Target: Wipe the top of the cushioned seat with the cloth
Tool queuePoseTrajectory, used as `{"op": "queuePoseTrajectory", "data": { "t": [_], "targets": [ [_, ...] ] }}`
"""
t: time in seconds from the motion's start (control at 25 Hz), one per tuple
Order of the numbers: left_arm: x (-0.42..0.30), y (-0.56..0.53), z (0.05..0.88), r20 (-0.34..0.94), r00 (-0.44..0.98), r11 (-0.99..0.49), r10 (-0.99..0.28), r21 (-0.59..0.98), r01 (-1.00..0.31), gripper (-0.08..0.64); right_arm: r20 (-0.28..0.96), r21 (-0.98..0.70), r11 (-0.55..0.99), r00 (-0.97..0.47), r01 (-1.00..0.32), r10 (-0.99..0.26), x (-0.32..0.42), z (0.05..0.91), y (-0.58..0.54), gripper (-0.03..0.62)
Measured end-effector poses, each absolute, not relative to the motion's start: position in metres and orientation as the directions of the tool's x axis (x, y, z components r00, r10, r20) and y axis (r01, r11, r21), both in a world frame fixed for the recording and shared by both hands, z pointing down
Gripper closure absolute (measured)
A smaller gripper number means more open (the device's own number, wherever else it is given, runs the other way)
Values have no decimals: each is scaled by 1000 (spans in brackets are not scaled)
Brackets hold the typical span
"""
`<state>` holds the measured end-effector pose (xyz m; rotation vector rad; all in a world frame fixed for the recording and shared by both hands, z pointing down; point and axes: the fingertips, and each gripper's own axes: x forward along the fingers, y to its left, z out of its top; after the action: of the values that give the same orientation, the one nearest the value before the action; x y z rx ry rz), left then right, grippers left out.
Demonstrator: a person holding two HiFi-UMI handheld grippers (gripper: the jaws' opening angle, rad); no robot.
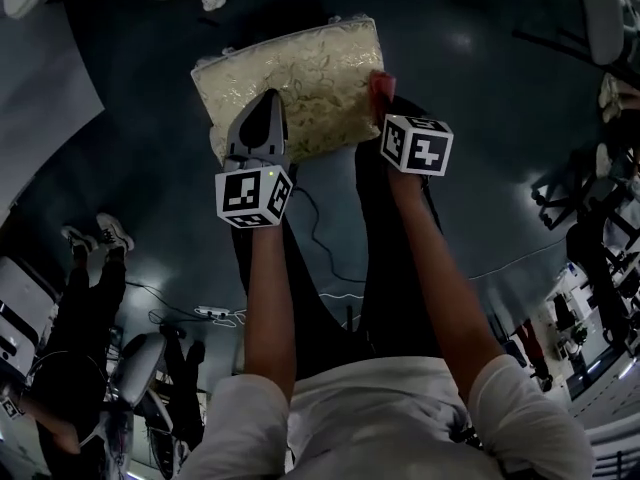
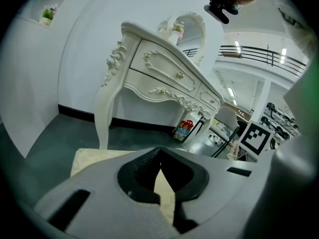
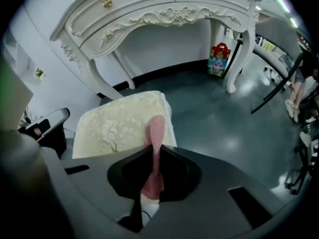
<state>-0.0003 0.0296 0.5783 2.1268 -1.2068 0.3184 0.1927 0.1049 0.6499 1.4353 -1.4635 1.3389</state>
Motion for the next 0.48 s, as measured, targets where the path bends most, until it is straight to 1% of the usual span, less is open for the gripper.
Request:
{"op": "queuePoseTrajectory", "data": {
  "t": [0.08, 0.16, 0.36, 0.48],
  "targets": [
    [-24, 31, 578, 510, 521, -334, -685, 417, -846, 546, 933, -249, -88, -215, -964, -287, 163, 643, 101, 568],
    [-50, 33, 577, 519, 494, -307, -698, 407, -861, 546, 912, -316, -24, -297, -949, -282, 116, 637, 101, 568],
    [-122, 42, 574, 550, 423, -244, -720, 369, -897, 546, 836, -505, 82, -511, -859, -201, -25, 639, 122, 567],
    [-161, 45, 573, 558, 394, -224, -730, 350, -910, 546, 801, -567, 121, -579, -815, -151, -93, 642, 134, 566]
  ]
}}
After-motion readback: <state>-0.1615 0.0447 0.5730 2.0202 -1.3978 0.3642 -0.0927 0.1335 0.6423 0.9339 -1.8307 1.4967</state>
